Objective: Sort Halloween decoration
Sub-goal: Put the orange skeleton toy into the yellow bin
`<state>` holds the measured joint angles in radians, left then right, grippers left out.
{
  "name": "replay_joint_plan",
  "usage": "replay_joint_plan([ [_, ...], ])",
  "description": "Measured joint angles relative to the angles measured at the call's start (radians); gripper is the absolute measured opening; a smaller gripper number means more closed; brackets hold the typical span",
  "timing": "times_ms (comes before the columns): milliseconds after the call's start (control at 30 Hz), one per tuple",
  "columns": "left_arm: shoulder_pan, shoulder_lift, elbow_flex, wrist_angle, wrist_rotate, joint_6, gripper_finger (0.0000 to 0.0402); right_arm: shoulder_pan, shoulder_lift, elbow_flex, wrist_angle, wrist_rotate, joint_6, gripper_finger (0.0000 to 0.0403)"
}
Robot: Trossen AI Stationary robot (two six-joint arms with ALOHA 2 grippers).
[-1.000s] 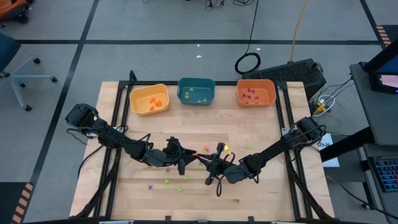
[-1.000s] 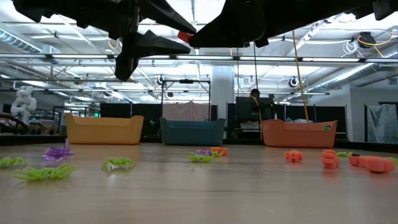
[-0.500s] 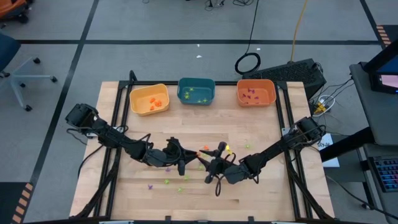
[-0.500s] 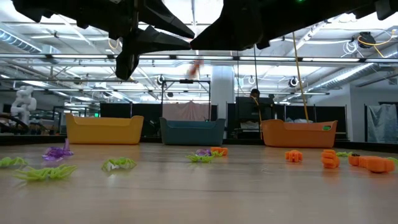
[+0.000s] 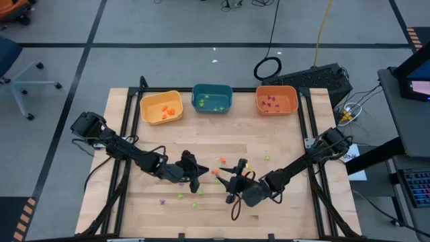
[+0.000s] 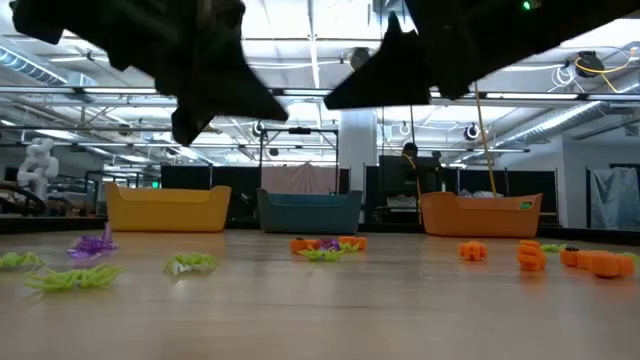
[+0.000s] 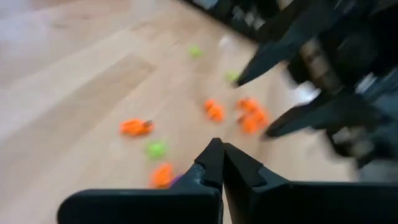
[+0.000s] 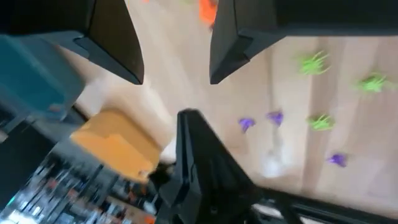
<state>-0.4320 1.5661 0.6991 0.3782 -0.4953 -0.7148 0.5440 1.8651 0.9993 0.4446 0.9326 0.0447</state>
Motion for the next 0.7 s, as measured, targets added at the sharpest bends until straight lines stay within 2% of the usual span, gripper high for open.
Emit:
replay_joint_plan([
  [133,0.015,0.000,-0.001,-0.126,-0.025,0.134,0.0009,0.016,-0.002,0.000,-0.120,-0.093,0.166,0.0165],
  [200,0.020,0.000,-0.001,-0.146,0.016,0.208,0.0009,0.026,-0.009,0.000,-0.171,-0.172,0.245,0.0165],
  [300,0.019,0.026,-0.001,-0.118,0.075,0.331,0.0021,0.043,-0.026,0.000,-0.240,-0.293,0.334,0.0164],
  [433,0.018,0.113,0.009,-0.058,0.090,0.499,0.0061,0.067,-0.053,0.000,-0.300,-0.428,0.383,0.0164],
  [533,0.019,0.183,0.033,-0.055,0.095,0.601,0.0093,0.086,-0.071,0.000,-0.328,-0.489,0.382,0.0164],
  [700,0.025,0.259,0.095,-0.043,0.097,0.676,0.0132,0.122,-0.076,0.000,-0.353,-0.492,0.354,0.0164],
])
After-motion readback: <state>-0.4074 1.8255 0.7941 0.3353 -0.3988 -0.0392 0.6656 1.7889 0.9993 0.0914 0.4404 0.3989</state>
